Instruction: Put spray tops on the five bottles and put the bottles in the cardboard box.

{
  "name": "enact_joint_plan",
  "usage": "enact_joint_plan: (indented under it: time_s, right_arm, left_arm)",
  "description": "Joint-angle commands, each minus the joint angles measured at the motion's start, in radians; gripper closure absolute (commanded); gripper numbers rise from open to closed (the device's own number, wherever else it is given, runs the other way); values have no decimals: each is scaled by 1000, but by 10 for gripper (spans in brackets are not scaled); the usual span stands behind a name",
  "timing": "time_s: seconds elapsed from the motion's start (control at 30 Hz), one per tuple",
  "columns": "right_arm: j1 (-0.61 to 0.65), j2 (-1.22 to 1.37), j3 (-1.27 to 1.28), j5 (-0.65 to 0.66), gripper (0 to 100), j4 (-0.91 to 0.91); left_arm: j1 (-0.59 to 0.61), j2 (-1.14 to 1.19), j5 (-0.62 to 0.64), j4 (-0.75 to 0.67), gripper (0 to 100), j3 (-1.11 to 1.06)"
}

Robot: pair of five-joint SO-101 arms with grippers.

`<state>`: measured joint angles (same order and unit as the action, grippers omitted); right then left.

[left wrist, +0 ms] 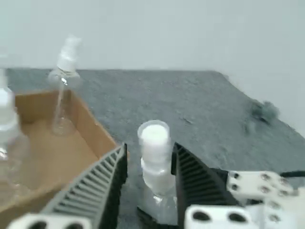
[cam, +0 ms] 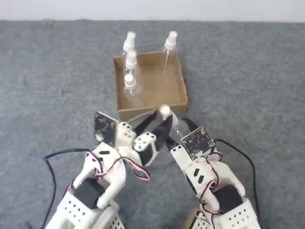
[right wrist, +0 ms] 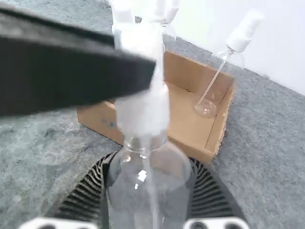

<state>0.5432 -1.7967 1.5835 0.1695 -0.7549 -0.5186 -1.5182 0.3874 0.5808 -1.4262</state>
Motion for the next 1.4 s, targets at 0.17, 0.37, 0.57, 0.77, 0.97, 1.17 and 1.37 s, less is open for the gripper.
enact_joint_plan:
  time_s: [0.17, 0.37, 0.57, 0.77, 0.97, 1.17, 1.37]
  right_arm:
    - [-19, -19, -20, 15, 951, 28]
    - [-16, -19, -18, 15, 951, 22]
    - [-13, -19, -18, 15, 951, 21]
    - [-13, -19, 6, 17, 951, 47]
    - [-13, -19, 8, 17, 951, 45]
    - [-12, -19, 8, 17, 951, 44]
    - [-12, -19, 17, 17, 951, 41]
  left_arm:
    - [57, -23, -6, 6, 862, 65]
    - [63, -23, -6, 6, 862, 88]
    - [66, -25, -6, 6, 862, 142]
    - [84, -25, -6, 2, 862, 154]
    - [233, -25, -6, -48, 863, 137]
    - [193, -23, -11, -172, 862, 25]
    - [43, -23, -239, -183, 862, -48]
